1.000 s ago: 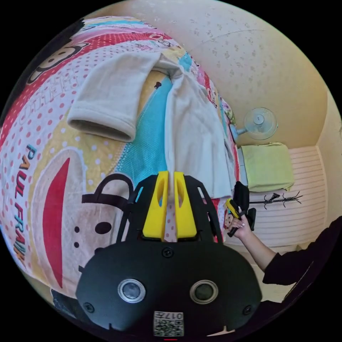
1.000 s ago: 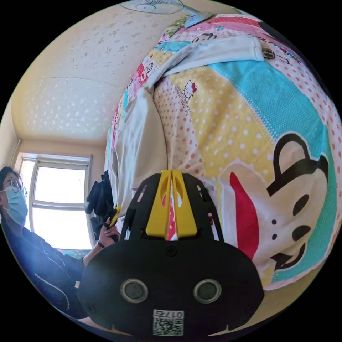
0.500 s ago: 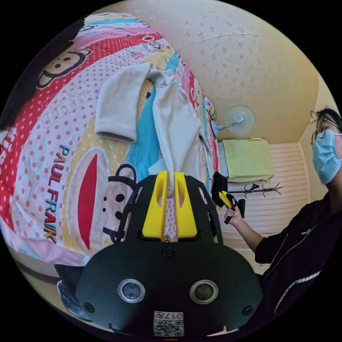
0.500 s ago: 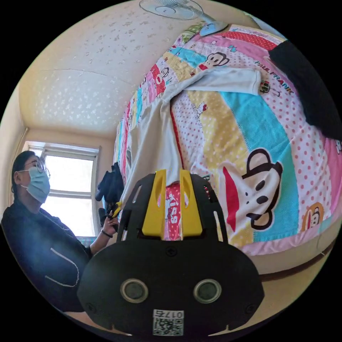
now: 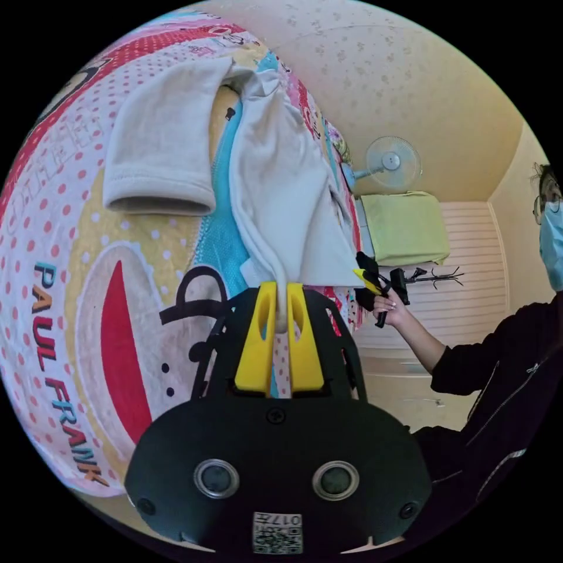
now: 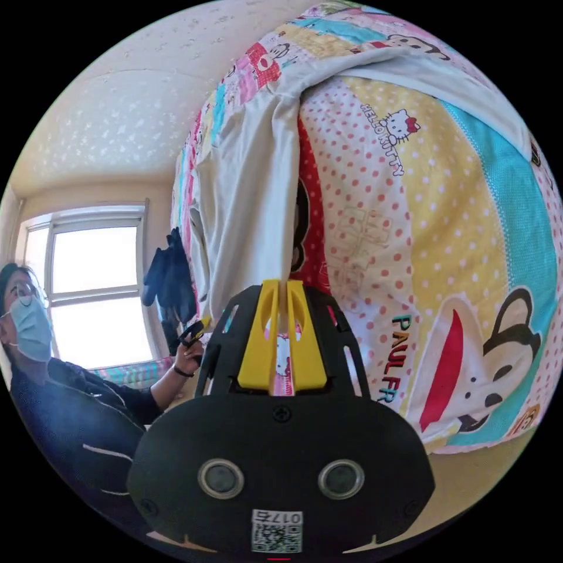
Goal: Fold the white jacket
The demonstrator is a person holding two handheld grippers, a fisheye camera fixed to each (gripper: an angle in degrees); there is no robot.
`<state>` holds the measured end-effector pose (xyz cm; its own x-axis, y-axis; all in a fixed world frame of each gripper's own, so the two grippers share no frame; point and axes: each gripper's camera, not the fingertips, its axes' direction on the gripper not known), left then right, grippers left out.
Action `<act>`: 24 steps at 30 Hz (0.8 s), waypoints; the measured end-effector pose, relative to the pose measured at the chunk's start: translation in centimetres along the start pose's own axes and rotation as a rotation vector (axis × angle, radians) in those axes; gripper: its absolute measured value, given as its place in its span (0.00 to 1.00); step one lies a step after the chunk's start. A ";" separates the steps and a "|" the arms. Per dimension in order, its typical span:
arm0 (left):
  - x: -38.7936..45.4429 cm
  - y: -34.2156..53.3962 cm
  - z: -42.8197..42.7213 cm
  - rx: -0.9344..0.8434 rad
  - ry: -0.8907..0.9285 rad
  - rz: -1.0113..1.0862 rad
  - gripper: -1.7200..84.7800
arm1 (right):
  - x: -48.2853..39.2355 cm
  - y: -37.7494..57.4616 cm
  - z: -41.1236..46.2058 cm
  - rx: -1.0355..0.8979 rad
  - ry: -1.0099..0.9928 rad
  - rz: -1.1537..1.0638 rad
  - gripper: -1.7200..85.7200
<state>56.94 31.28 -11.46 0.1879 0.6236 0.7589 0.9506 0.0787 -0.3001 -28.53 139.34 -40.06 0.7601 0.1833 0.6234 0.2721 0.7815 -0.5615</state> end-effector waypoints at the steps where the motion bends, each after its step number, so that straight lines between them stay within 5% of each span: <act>1: 0.5 -0.6 0.1 -0.045 0.019 0.012 0.06 | -0.7 0.1 -1.6 -0.003 -0.073 0.015 0.05; 4: 1.8 -1.0 -2.6 -0.035 0.181 0.044 0.05 | -2.5 0.4 -5.9 -0.001 -0.073 0.061 0.05; 9: 4.2 1.9 -8.4 0.036 0.151 -0.047 0.05 | -2.3 0.3 -9.5 -0.123 0.119 0.119 0.05; 13: 5.2 6.4 -5.0 -0.052 -0.057 -0.044 0.06 | 1.1 0.3 -6.9 -0.220 0.205 0.131 0.05; 16: 2.4 8.2 -1.8 -0.095 0.010 -0.143 0.08 | 4.5 0.7 -3.5 -0.276 0.309 0.191 0.05; 19: 0.7 9.2 -4.7 0.045 0.067 -0.215 0.08 | 4.9 1.2 -1.8 -0.305 0.248 0.167 0.05; 24: 5.2 6.1 -10.3 0.120 -0.213 0.146 0.13 | 0.6 0.5 0.9 -0.365 0.231 0.004 0.04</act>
<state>66.26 26.96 -3.37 0.2527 0.7837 0.5674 0.8787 0.0596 -0.4737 -28.49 140.34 -39.51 0.8626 0.0149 0.5056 0.4280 0.5114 -0.7452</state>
